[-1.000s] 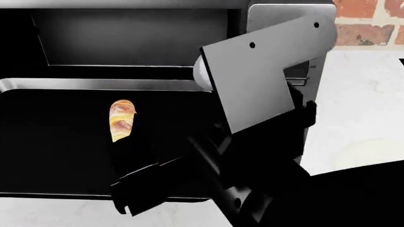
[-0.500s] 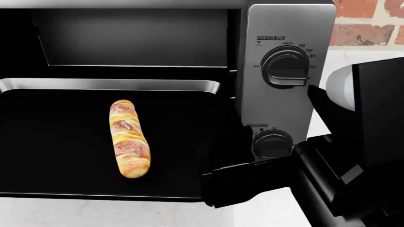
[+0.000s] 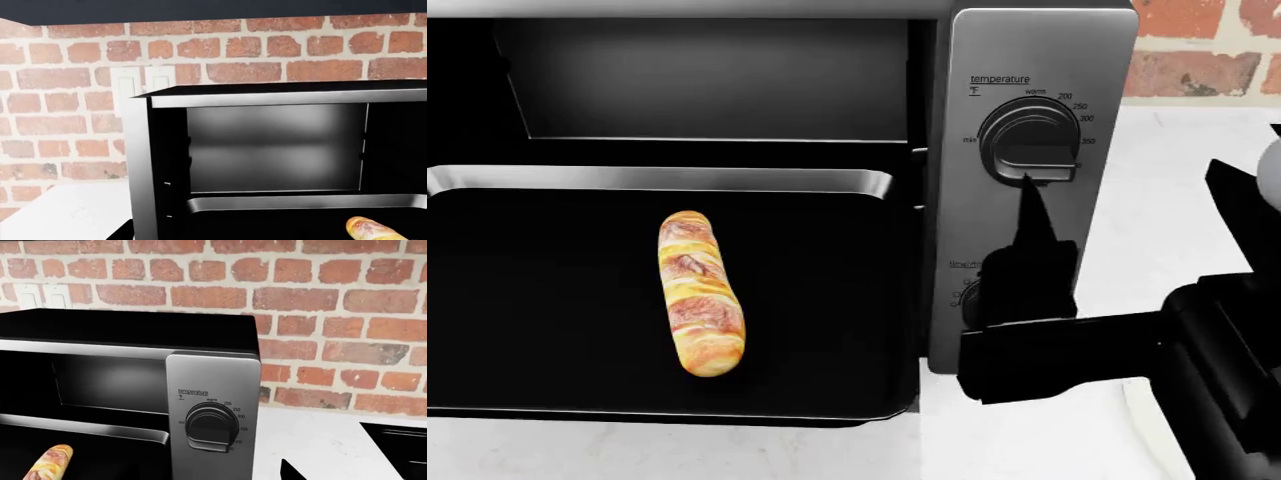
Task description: Place the baguette on the tray of the toaster oven.
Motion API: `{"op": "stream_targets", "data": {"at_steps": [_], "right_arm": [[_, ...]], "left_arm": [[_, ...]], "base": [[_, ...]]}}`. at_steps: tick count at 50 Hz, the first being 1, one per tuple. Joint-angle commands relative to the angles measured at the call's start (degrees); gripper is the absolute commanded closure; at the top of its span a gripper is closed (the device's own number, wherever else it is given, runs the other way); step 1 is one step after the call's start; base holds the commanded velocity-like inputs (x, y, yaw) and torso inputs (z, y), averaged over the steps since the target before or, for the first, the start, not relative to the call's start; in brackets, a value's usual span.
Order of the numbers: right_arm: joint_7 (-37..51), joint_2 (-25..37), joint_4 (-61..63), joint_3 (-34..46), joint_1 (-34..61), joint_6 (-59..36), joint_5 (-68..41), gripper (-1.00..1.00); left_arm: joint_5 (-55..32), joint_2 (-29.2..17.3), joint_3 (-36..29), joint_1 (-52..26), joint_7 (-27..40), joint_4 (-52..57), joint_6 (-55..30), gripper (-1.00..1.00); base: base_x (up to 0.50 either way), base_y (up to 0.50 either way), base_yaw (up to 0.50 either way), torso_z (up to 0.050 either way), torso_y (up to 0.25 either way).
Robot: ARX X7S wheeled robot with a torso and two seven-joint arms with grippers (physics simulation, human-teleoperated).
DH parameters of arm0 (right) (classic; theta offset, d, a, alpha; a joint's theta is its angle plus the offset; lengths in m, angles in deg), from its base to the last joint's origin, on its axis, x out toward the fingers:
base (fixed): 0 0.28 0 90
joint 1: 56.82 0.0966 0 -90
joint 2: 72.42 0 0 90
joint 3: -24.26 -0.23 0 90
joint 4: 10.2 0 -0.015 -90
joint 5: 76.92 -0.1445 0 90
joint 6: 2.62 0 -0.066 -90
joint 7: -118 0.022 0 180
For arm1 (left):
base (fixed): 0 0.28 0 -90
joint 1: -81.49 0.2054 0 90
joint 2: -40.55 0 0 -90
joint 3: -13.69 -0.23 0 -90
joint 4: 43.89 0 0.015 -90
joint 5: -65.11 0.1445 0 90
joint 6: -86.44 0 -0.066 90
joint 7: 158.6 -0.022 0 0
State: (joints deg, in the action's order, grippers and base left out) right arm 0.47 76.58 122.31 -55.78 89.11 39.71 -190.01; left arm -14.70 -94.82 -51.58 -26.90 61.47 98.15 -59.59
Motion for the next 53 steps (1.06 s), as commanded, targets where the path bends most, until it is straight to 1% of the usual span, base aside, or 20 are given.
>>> {"op": "stream_targets", "data": {"at_steps": [1,2,4,7,12,14,16,23,27,29,35,41,50,53], "right_arm": [[1.0,0.3,-0.5,-0.1,2.8,0.3,-1.0,-1.0],[1.3,0.3,-0.6,0.1,3.3,0.2,-1.3,-1.0],[2.0,0.4,-0.8,0.6,5.6,-0.1,-2.2,-1.0],[2.6,0.5,-2.0,1.4,8.3,-1.0,-2.4,-1.0],[1.9,0.2,-3.9,1.7,9.1,-1.5,-1.1,-1.0],[2.0,0.0,-4.5,2.0,9.9,-1.6,-1.0,-1.0],[2.4,-0.2,-5.1,2.4,10.9,-1.8,-1.2,-1.0],[2.4,-0.5,-6.8,2.9,12.8,-2.3,-0.3,-1.0],[2.2,-0.7,-7.1,3.5,13.1,-3.1,1.5,-1.0],[2.2,-0.7,-7.3,3.5,13.3,-3.0,1.3,-1.0],[2.7,-1.5,-9.8,5.3,19.0,-5.2,1.3,-1.0],[2.4,-3.3,-11.6,7.2,23.0,-7.2,2.5,-1.0],[1.0,-3.7,-10.7,6.8,22.1,-6.9,5.6,-1.0],[-0.5,-4.2,-11.0,6.7,22.3,-7.1,7.8,-1.0]], "left_arm": [[-7.4,-4.1,-0.6,-6.7,5.3,-1.4,0.4,-1.0],[-8.5,-4.7,-0.3,-7.4,5.9,-1.7,0.7,-1.0],[-9.0,-4.7,-2.9,-10.9,8.0,-2.8,0.8,-1.0],[-10.3,-5.3,-4.3,-13.0,9.3,-3.0,0.8,-1.0],[-12.9,-6.6,-8.0,-19.2,11.7,-4.1,0.7,-1.0],[-13.7,-7.1,-8.7,-20.9,12.0,-4.5,0.8,-1.0],[-13.2,-6.5,-10.7,-23.0,12.3,-5.0,0.5,-1.0],[-13.0,-7.1,-11.6,-25.5,12.0,-6.2,0.4,-1.0],[-12.1,-6.5,-13.9,-28.6,11.4,-7.7,0.1,-1.0],[-11.6,-6.2,-14.5,-29.3,11.4,-8.0,0.1,-1.0],[-11.6,-5.5,-16.8,-32.5,11.6,-8.6,-0.2,-1.0],[-11.5,-5.4,-16.9,-33.0,11.4,-8.8,0.0,-1.0],[-9.4,-4.4,-17.4,-32.6,10.5,-8.2,0.3,-1.0],[-9.6,-4.9,-16.8,-32.6,10.3,-7.7,0.6,-1.0]], "base": [[0.0,0.0,0.0,0.0,0.0],[0.0,0.0,0.0,0.0,0.0],[0.0,0.0,0.0,0.0,0.0],[0.0,0.0,0.0,0.0,0.0],[0.0,0.0,0.0,0.0,0.0],[0.0,0.0,0.0,0.0,0.0],[0.0,0.0,0.0,0.0,0.0],[0.0,0.0,0.0,0.0,0.0],[0.0,0.0,0.0,0.0,0.0],[0.0,0.0,0.0,0.0,0.0],[0.0,0.0,0.0,0.0,0.0],[0.0,0.0,0.0,0.0,0.0],[0.0,0.0,0.0,0.0,0.0],[0.0,0.0,0.0,0.0,0.0]]}}
